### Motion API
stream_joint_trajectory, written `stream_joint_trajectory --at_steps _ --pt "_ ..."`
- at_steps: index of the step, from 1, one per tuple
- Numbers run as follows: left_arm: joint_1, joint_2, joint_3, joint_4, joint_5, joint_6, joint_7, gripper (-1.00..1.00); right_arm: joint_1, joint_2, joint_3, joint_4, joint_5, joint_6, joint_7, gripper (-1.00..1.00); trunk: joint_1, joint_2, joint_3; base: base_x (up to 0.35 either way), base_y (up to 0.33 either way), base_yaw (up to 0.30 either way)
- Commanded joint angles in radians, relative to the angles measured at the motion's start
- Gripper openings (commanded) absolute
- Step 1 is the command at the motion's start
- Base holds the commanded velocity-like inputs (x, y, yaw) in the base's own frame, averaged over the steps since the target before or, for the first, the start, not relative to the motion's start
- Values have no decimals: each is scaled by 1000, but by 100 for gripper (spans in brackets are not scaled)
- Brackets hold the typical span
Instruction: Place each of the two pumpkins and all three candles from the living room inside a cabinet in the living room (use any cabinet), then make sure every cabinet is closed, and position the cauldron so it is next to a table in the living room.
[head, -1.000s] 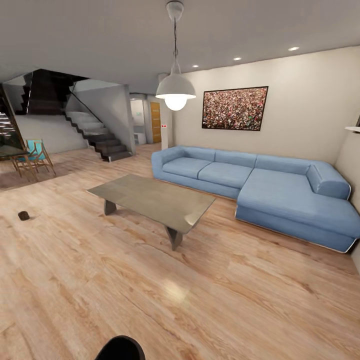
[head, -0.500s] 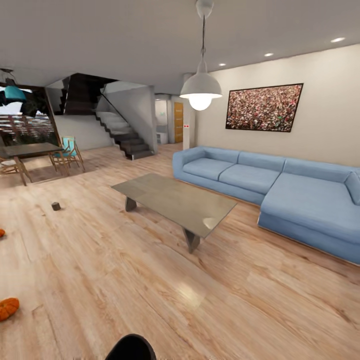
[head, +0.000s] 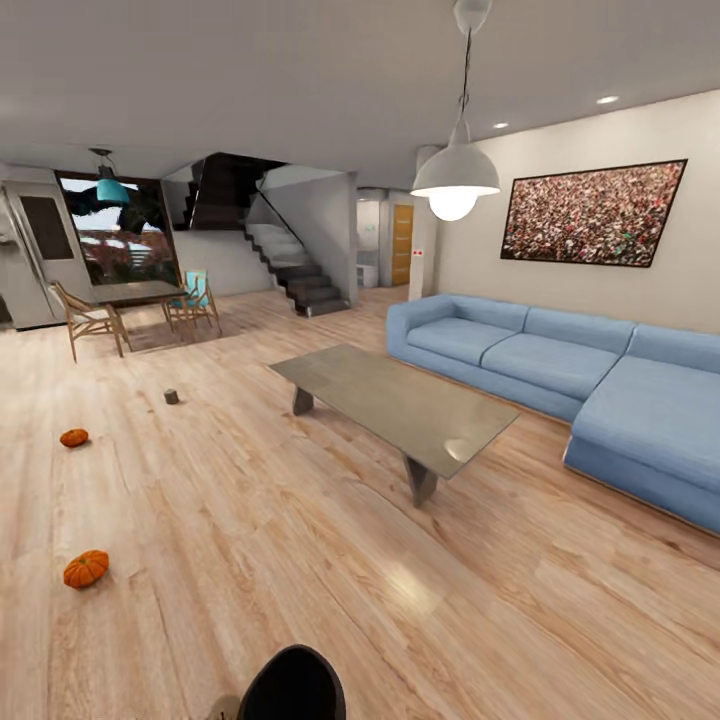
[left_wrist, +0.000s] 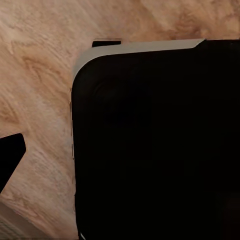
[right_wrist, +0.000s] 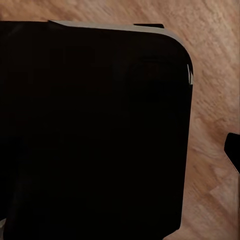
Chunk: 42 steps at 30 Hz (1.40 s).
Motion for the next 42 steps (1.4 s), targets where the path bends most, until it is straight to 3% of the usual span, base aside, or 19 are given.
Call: stream_joint_trajectory --at_steps 1,4,8,15,29,42 --pt "0 9 0 -2 -1 -1 4 100 0 0 0 1 0 -4 -1 100 0 0 -1 -1 0 285" --pt "0 61 1 -1 1 -1 10 100 0 0 0 -1 0 -5 -1 100 0 0 -1 0 0 285" --pt "0 73 1 -2 0 -1 11 100 0 -1 0 -1 0 -5 -1 100 0 0 -1 0 0 285" --pt "0 68 4 -2 5 0 11 100 -1 -2 -1 -1 -2 -11 -1 100 0 0 -1 0 0 223" --pt "0 68 5 -2 7 1 7 100 0 0 -3 -2 -6 -22 2 100 0 0 -1 0 0 11" --pt "0 34 5 -8 6 -17 -4 100 0 0 -8 -2 -12 -21 10 100 0 0 -1 108 0 0"
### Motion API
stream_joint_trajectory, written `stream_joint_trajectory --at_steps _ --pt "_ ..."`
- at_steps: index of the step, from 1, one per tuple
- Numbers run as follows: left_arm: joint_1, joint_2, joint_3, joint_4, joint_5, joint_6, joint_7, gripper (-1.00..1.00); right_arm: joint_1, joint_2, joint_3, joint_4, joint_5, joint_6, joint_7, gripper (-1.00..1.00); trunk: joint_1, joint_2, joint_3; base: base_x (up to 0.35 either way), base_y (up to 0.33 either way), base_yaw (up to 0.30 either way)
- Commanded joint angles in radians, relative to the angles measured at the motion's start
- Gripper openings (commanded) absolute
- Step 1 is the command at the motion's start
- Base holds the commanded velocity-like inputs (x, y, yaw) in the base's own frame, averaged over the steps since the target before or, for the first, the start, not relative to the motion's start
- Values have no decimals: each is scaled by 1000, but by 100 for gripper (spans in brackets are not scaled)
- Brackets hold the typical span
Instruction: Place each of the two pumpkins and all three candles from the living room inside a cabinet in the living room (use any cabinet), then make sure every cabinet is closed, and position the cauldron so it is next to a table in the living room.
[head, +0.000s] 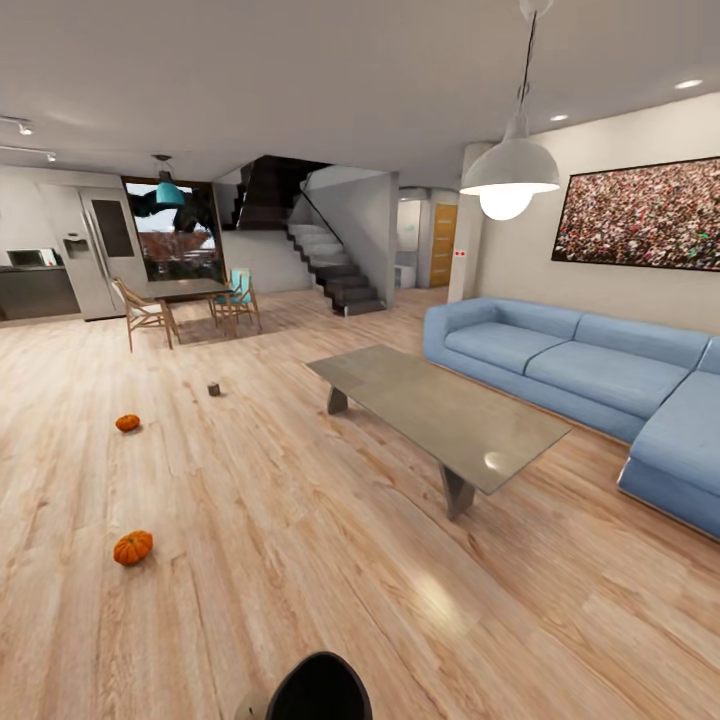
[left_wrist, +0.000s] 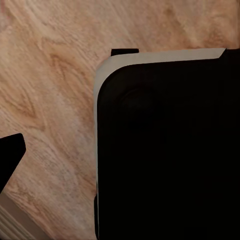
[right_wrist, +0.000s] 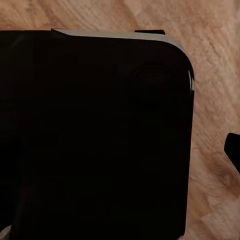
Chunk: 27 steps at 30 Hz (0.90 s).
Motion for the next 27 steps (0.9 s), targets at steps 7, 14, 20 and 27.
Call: stream_joint_trajectory --at_steps 7,14,20,27 --pt "1 0 1 -1 1 -2 1 100 0 0 -1 0 -1 -5 0 100 0 0 -1 37 0 0" --pt "1 -1 1 -1 0 -2 2 100 0 0 -2 0 -3 -5 0 100 0 0 -1 126 -9 0" --pt "1 -1 -1 -1 -3 -2 5 100 0 0 -1 -1 -2 -6 1 100 0 0 -1 12 -131 0" --pt "1 -1 -2 -1 -1 -2 5 100 0 0 1 -7 4 -9 1 100 0 0 -1 -7 -54 80"
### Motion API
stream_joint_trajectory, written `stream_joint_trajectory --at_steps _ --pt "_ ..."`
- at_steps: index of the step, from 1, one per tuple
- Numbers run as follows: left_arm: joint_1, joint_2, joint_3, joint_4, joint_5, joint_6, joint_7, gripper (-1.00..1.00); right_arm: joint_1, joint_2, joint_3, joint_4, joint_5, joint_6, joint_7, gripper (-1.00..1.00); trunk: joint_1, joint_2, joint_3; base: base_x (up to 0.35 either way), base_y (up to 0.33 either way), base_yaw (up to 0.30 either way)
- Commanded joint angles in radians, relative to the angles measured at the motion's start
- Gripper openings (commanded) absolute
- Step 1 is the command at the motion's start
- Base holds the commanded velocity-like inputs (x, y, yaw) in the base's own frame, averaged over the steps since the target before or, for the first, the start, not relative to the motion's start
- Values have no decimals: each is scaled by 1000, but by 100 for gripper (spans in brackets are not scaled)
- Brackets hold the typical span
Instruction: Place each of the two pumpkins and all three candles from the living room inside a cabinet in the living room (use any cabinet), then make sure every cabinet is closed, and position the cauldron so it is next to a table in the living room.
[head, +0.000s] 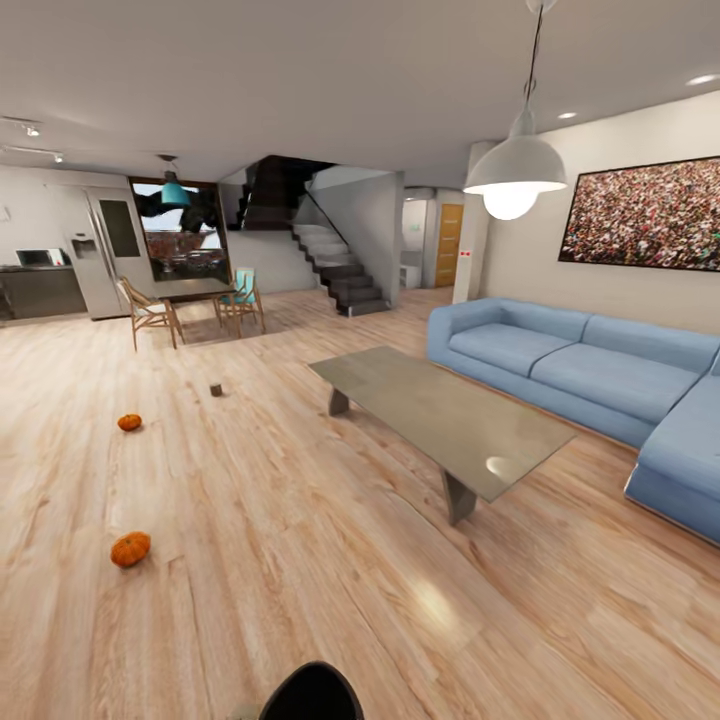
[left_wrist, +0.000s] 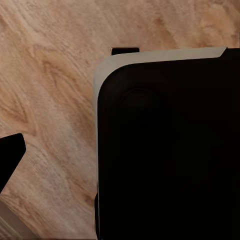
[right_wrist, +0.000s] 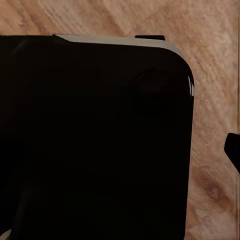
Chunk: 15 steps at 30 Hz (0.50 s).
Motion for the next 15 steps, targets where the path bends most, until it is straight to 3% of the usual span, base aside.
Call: stream_joint_trajectory --at_steps 1,9,15 --pt "0 0 0 -1 0 -2 0 100 0 0 0 0 0 -3 0 100 0 0 -1 -64 -209 248" --pt "1 -2 1 -1 2 -2 0 100 0 0 0 -1 0 -4 0 100 0 0 -1 -71 -239 268" --pt "1 -3 1 -1 3 -2 0 100 0 0 0 4 0 -43 0 100 0 0 -1 -8 -95 275"
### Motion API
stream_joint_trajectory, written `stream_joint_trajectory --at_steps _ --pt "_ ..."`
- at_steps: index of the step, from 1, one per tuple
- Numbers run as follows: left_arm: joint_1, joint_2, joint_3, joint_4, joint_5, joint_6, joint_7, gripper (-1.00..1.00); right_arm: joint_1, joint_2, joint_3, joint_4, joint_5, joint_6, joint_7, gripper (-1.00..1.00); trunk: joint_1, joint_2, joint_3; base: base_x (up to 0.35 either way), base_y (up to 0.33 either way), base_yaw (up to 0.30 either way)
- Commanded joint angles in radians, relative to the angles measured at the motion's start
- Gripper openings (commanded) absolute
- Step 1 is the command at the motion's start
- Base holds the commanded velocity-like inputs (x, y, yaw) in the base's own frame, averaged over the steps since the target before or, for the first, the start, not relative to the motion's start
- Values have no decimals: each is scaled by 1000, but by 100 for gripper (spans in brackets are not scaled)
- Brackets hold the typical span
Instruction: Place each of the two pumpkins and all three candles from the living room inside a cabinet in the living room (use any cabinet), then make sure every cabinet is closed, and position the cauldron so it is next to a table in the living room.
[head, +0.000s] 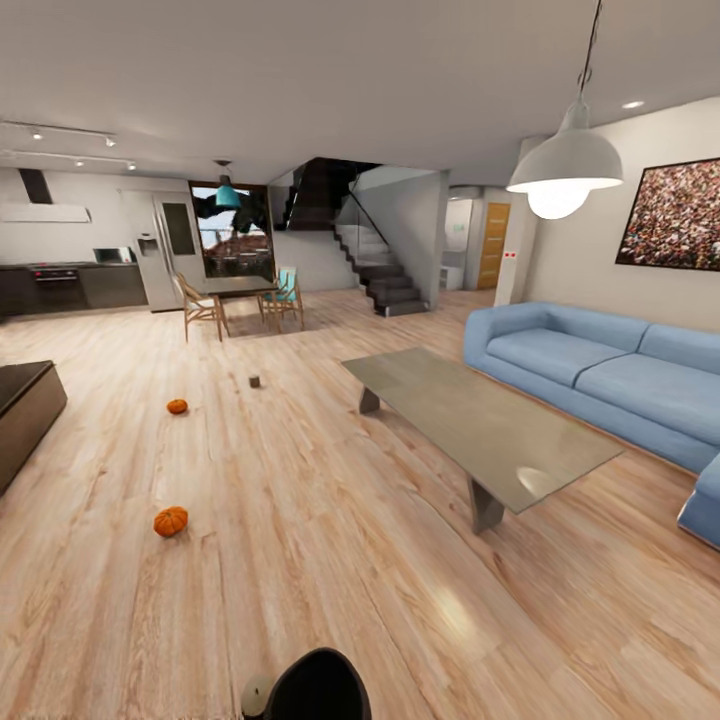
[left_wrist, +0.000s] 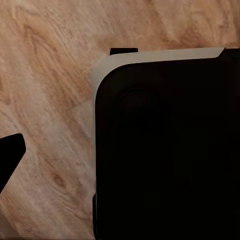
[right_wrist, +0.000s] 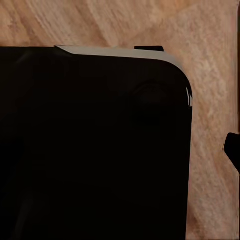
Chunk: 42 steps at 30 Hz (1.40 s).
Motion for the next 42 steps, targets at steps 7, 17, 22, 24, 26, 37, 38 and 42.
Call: stream_joint_trajectory --at_steps 7,17,22,24,26,37,38,42 --pt "0 0 0 -1 0 -2 0 100 0 0 -1 2 0 -13 0 100 0 0 -1 0 -163 275" --pt "0 0 0 -1 0 -2 0 100 0 0 -1 2 1 -13 0 100 0 0 -1 0 -13 275" --pt "0 0 0 -1 0 -2 0 100 0 0 -1 2 1 -14 0 100 0 0 -1 0 -60 275" --pt "0 0 0 -1 0 -2 0 100 0 0 -1 2 0 -15 0 100 0 0 -1 0 -220 275" --pt "0 0 0 -1 0 -2 0 100 0 0 -1 2 0 -15 0 100 0 0 -1 0 -237 256" --pt "0 0 0 -1 -1 -3 0 100 0 0 -1 2 -3 -15 0 100 0 0 -1 78 -99 39" --pt "0 0 0 -1 -1 -3 0 100 0 0 -1 2 -3 -15 0 100 0 0 -1 43 -33 1" --pt "0 0 0 -1 -2 -3 0 100 -1 0 -1 2 -3 -15 0 100 0 0 -1 104 -58 0"
